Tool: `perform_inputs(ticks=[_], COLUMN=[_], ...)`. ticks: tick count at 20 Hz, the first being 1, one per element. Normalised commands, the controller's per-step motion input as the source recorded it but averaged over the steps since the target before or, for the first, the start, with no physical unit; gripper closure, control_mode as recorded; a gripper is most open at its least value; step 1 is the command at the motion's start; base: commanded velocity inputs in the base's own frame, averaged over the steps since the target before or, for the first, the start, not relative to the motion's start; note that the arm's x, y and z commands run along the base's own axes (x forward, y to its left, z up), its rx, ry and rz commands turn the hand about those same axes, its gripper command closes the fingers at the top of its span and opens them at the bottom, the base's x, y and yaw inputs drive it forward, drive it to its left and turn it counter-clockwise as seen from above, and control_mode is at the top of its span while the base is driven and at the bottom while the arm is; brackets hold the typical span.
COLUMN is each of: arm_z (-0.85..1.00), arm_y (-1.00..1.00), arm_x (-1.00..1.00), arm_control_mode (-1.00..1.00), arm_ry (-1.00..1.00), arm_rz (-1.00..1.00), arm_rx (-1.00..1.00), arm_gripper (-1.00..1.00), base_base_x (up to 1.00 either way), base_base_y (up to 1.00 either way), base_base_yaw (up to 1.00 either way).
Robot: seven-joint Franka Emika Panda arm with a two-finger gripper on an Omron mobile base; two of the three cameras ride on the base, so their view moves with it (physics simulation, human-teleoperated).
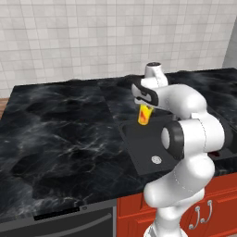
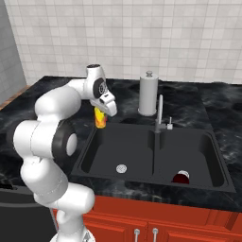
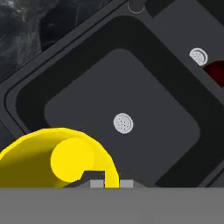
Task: Move any existing items from the left basin to the right basin for drying. Then move the cup from the counter to the left basin of the sink for washing.
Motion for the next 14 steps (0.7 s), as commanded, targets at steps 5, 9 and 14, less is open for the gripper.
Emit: perform_inputs(ticks=[5, 9, 14], arm_z=[-0.24, -0.37, -0.32], arm_y=[-0.36, -0.19, -0.14], arm_x=[-0.15, -0.07, -0.07], arm_control_mode=[-1.0, -1.0, -1.0], arm_ry=[0.0, 0.0, 0.0], arm_rz=[-0.11, -0.08, -0.06], arm_rx=[0.0, 0.0, 0.0], arm_gripper=[1.0, 1.0, 1.0], base_base_x=[0.0, 0.0, 0.0], base_base_y=[0.0, 0.0, 0.0], base_base_yaw=[0.0, 0.0, 0.0])
